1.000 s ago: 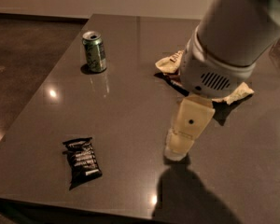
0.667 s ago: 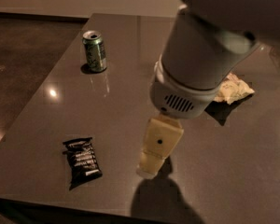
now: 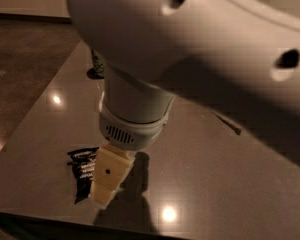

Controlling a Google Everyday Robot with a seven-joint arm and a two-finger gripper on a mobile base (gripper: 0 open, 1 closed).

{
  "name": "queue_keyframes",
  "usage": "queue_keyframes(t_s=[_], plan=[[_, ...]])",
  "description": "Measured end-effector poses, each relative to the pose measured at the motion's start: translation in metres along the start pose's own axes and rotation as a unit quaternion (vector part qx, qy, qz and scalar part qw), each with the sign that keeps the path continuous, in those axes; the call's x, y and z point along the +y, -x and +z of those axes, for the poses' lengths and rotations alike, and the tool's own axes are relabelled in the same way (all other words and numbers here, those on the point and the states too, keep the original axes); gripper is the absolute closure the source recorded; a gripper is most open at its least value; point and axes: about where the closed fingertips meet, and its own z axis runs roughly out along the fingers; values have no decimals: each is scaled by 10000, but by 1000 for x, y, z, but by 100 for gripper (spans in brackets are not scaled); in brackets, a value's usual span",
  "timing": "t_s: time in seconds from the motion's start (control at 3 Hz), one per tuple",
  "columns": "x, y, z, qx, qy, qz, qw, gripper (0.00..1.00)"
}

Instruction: Move rxbar chocolate near brown chip bag

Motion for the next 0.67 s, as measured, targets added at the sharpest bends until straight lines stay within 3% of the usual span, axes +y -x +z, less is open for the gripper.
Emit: queue_keyframes(t_s=[0.67], plan=[[21,32,41,142,57,591,9981,0]])
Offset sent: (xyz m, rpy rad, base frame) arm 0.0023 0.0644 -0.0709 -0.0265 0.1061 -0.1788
